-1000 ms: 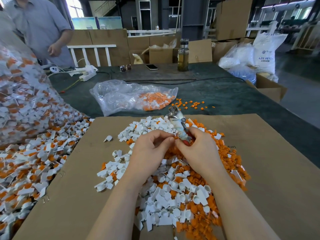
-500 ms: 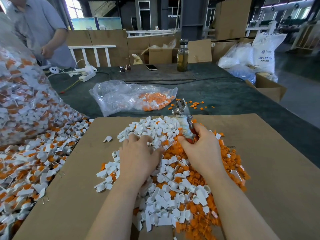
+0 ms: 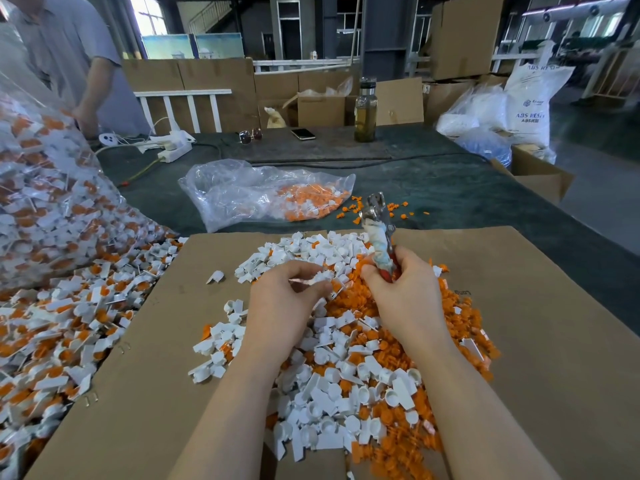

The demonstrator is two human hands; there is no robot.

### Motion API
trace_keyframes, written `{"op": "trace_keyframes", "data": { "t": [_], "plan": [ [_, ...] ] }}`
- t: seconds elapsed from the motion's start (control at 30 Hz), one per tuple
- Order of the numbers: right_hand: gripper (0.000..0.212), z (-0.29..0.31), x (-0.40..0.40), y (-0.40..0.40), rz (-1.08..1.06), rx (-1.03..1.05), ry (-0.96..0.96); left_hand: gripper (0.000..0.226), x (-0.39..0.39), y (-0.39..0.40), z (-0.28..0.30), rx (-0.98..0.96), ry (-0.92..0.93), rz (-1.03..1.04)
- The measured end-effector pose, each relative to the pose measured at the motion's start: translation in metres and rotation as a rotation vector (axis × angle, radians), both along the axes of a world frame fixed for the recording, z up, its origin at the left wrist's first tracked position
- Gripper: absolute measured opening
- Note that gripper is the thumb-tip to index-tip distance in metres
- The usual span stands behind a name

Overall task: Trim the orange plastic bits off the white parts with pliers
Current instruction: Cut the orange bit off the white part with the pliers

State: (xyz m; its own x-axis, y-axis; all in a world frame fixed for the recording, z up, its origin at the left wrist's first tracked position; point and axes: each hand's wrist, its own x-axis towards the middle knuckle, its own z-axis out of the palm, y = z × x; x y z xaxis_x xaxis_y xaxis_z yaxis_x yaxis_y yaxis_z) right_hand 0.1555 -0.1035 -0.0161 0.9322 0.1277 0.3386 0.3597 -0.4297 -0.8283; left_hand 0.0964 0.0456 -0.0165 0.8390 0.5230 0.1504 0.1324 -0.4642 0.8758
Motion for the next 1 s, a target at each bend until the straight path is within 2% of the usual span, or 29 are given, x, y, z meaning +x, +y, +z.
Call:
{"op": "trace_keyframes", "data": {
  "t": [0.17, 0.27, 0.4, 0.73, 1.0],
  "plan": [
    [0.009, 0.003, -0.002, 0.0, 0.051, 0.152, 0.055, 0.019, -0.001, -0.005, 0.005, -0.141, -0.061, -0.11],
    [0.008, 0.003, -0.003, -0.002, 0.068, 0.203, 0.074, 0.02, -0.001, -0.008, 0.005, -0.169, -0.085, -0.078],
    [0.008, 0.006, -0.005, -0.002, 0.096, 0.222, 0.061, 0.02, -0.002, -0.01, 0.006, -0.229, -0.126, -0.099],
    [0.007, 0.008, -0.009, -0.001, 0.137, 0.271, 0.028, 0.023, -0.006, -0.013, 0.014, -0.578, -0.277, -0.192],
    [0.013, 0.01, -0.01, -0.001, 0.173, 0.299, 0.044, 0.023, -0.005, -0.011, 0.012, -0.594, -0.261, -0.236]
  ]
}}
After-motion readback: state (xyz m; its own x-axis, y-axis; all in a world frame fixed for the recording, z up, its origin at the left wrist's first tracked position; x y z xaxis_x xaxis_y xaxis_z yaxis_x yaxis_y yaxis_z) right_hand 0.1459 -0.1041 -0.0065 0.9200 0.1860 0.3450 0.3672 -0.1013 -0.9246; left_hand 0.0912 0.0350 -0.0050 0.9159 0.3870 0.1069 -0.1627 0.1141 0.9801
